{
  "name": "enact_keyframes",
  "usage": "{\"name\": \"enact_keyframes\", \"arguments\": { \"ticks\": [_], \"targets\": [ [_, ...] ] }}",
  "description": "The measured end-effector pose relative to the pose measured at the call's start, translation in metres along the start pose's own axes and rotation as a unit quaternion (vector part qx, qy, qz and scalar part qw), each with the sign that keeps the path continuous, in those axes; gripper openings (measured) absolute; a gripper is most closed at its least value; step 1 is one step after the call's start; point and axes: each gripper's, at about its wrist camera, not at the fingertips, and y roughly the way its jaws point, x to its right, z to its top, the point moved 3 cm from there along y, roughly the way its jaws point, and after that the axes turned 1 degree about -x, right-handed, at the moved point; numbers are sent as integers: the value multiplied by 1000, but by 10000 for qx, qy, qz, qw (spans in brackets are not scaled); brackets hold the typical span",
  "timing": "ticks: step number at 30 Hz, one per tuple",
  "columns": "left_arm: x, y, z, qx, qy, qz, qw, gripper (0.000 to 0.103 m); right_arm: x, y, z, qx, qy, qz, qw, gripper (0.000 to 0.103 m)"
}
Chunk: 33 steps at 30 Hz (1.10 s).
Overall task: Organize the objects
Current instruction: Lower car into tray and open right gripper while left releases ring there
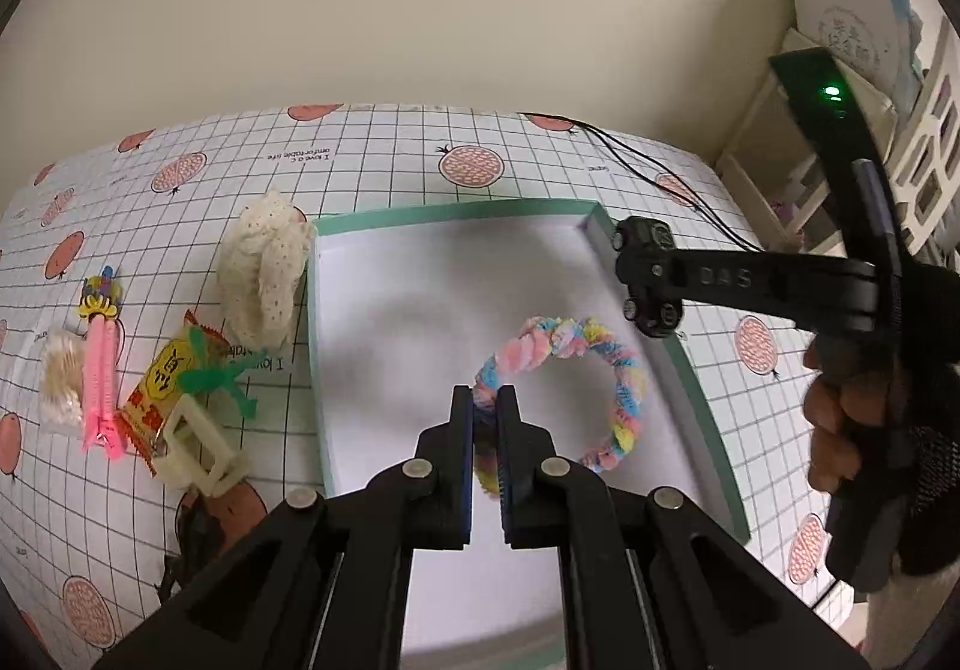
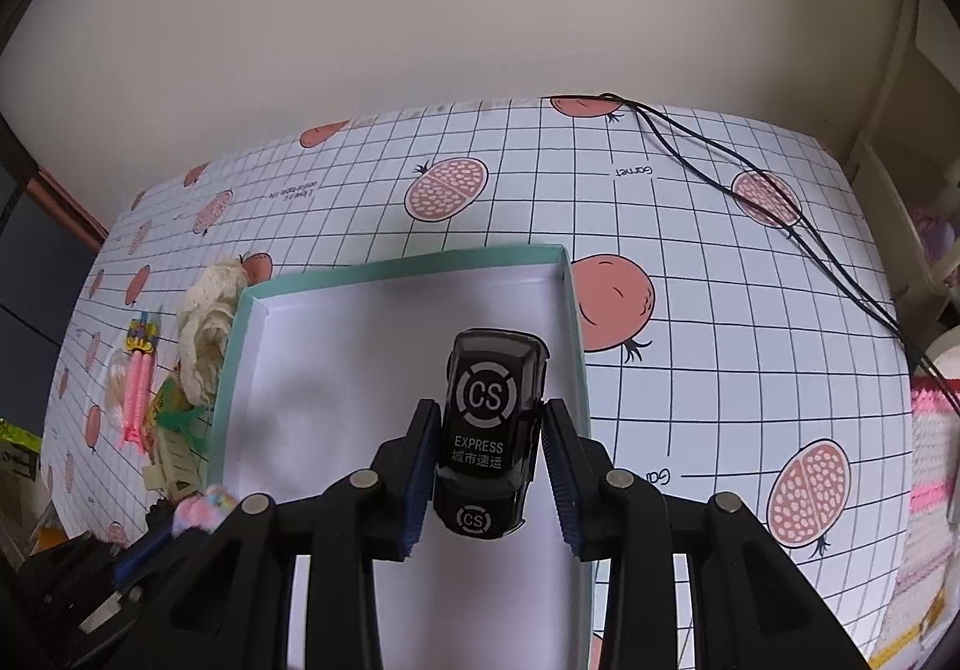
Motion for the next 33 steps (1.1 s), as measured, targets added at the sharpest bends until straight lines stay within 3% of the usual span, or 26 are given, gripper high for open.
{"name": "enact_keyframes", "arguments": {
  "ticks": [12, 23, 33],
  "targets": [
    [1, 35, 24, -140, -112, 47, 9998, 7, 12, 10, -3, -26, 191, -1, 9998, 37],
    [-15, 78, 29, -495, -144, 703, 9962, 7, -1, 35, -7, -217, 6, -38, 9998, 37],
    [-27, 101, 30, -679, -323, 856, 9935, 7, -8, 56, -14, -412, -109, -155, 9990, 37]
  ]
}}
